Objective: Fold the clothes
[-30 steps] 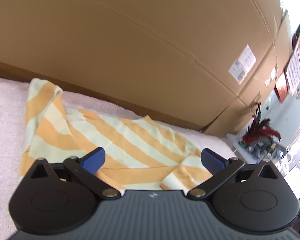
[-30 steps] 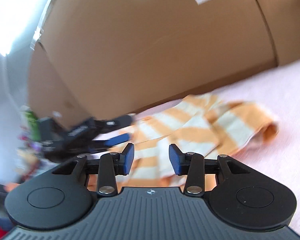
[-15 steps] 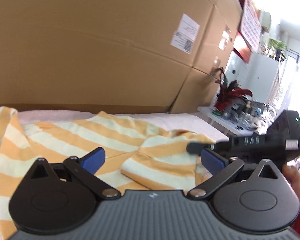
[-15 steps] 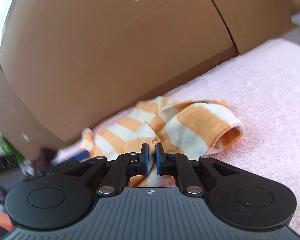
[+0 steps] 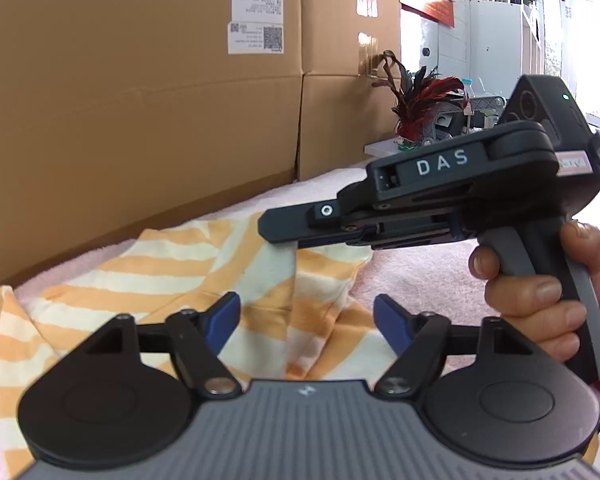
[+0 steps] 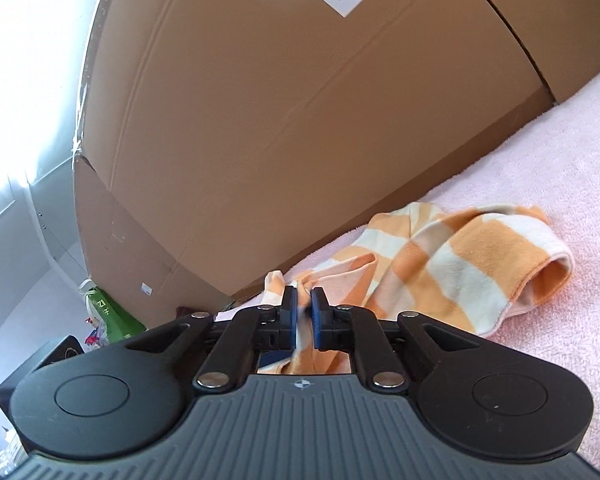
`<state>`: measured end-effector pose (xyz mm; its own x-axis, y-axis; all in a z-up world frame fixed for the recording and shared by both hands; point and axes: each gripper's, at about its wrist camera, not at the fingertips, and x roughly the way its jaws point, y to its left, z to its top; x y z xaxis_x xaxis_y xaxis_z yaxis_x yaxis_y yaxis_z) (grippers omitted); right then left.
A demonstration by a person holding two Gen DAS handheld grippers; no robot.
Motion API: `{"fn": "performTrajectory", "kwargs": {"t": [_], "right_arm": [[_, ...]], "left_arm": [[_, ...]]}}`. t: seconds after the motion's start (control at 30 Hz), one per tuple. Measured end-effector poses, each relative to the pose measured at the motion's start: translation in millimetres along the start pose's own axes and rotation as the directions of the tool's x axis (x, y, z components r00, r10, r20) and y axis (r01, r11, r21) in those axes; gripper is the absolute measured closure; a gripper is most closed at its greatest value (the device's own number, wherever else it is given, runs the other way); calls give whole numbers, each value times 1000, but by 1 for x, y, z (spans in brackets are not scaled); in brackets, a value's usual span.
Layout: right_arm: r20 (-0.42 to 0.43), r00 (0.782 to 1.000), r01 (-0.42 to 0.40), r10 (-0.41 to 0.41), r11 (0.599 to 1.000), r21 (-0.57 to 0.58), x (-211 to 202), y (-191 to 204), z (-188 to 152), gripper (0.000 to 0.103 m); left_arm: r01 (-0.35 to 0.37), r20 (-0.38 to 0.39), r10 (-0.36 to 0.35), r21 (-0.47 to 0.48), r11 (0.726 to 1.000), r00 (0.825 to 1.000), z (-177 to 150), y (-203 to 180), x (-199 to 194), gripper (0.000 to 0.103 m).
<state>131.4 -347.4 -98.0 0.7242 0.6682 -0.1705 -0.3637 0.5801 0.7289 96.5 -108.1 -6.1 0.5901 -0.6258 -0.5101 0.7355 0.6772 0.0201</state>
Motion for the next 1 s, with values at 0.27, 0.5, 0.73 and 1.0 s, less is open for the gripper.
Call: {"fn": "performTrajectory", "kwargs": {"t": [0.27,0.5,0.73,1.0], "right_arm": [[32,999,-8,9,1000,-22,-3,-1,0,94],[27,1000,-13,15,996,-83,-1,7,-2,91],[196,981,-8,7,1000,3,-24,-9,5,68],[425,902,-64,-74,952,300,-61,-52,10,68]], "left_arm": [[-173,22,171,73,982,985,6,1,8,26],[-249,-8,253,160,955,967,4,-7,24,89],[-230,9,230,-29,973,973,30,37,13,92],[-174,124,204,-217,961,971,85,91,-27,93]]}}
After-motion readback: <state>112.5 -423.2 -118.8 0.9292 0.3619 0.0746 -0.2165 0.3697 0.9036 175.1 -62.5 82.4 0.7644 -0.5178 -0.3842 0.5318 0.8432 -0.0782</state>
